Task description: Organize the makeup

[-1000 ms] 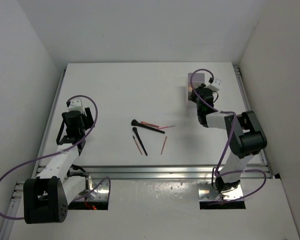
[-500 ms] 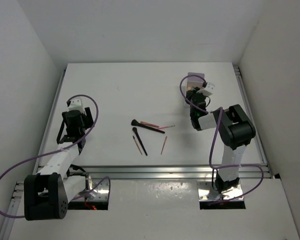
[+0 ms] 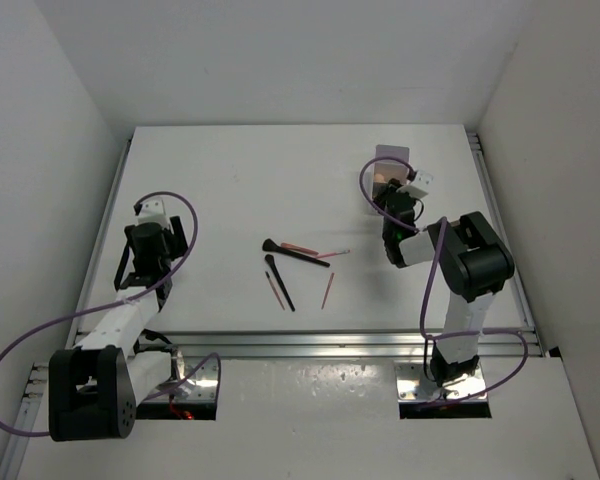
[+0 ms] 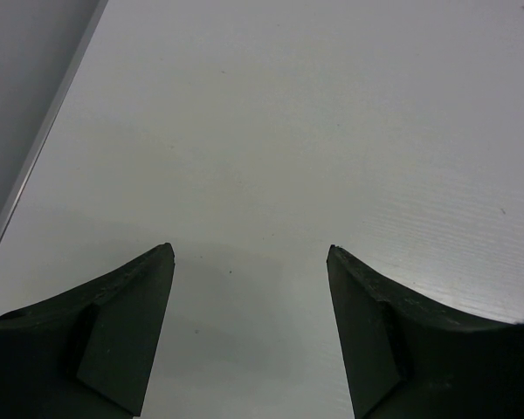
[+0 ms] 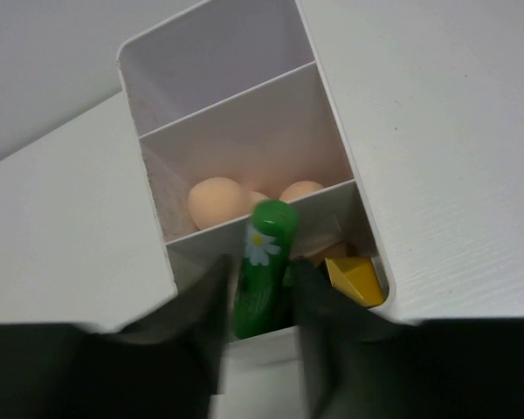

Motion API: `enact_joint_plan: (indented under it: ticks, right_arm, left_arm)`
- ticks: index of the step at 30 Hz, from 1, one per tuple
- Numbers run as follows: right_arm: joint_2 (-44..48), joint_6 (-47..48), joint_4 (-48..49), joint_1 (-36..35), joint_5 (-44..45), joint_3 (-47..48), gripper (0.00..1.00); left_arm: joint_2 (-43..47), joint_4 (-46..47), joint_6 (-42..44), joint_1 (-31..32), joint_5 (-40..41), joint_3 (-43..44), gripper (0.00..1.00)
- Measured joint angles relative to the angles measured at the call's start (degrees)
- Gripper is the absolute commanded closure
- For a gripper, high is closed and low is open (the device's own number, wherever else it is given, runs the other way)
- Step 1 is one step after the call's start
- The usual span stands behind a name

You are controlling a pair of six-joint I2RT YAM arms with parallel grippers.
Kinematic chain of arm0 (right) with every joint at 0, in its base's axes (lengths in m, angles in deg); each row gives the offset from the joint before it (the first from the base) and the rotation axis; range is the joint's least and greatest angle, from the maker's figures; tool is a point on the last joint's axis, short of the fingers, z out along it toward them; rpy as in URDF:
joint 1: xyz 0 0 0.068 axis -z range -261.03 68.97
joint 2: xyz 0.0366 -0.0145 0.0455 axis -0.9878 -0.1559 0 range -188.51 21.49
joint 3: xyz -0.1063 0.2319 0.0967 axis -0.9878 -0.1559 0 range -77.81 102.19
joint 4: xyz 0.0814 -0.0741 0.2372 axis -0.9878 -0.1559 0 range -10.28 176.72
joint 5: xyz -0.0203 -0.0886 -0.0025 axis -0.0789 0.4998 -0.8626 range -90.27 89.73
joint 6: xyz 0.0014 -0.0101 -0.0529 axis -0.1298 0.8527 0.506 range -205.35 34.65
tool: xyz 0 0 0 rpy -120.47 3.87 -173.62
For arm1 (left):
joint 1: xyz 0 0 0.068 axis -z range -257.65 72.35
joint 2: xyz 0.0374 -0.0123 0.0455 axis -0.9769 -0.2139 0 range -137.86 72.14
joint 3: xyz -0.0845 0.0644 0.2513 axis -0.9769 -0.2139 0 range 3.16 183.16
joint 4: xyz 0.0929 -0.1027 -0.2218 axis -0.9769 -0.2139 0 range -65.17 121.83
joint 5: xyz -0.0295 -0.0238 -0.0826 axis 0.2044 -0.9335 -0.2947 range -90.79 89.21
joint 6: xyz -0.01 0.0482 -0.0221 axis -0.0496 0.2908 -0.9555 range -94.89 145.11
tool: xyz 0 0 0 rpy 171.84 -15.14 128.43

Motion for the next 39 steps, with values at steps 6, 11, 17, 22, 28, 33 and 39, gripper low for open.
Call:
enact_joint_plan:
  ticks: [6,11,17,22,28,33,39]
  right_arm:
    - [0.0,1.7,-0.8,-0.2,-1.1,1.6,0.31]
    - [3.3,4.2,-2.6,-0.4,-1.7,1.5,0.3]
    - [14.4,9.1,-14.8,-1.0,-1.8,3.0,0.27]
    - [18.7,15.0,-37.3,-1.1,-8.0,13.9,0.29]
    - [15.8,33.2,-59.6,-5.9,-30.5,24.4,0.49]
    - [7.5,41.8,-72.3,-12.9,-44.4,29.9,0.67]
    - [0.6,46.2,-83.1,-15.0,-46.6,33.5,0.58]
  left_arm:
    - [0.6,0.0,-0.2,0.0,0.0,-0.9,0.24]
    - [1.0,0.1,-0.2,0.0,0.0,-1.1,0.24]
    - [1.4,0.6,-0.2,0.0,0.0,-2.2,0.24]
    - [2.2,1.0,-0.6,0.0,-0.2,-2.9,0.24]
    - [2.3,1.5,-0.5,0.0,-1.5,-3.2,0.24]
    - [2.4,1.5,-0.5,0.0,-3.9,-3.5,0.24]
    - [3.8,0.8,-0.5,0.0,-6.3,-3.7,0.24]
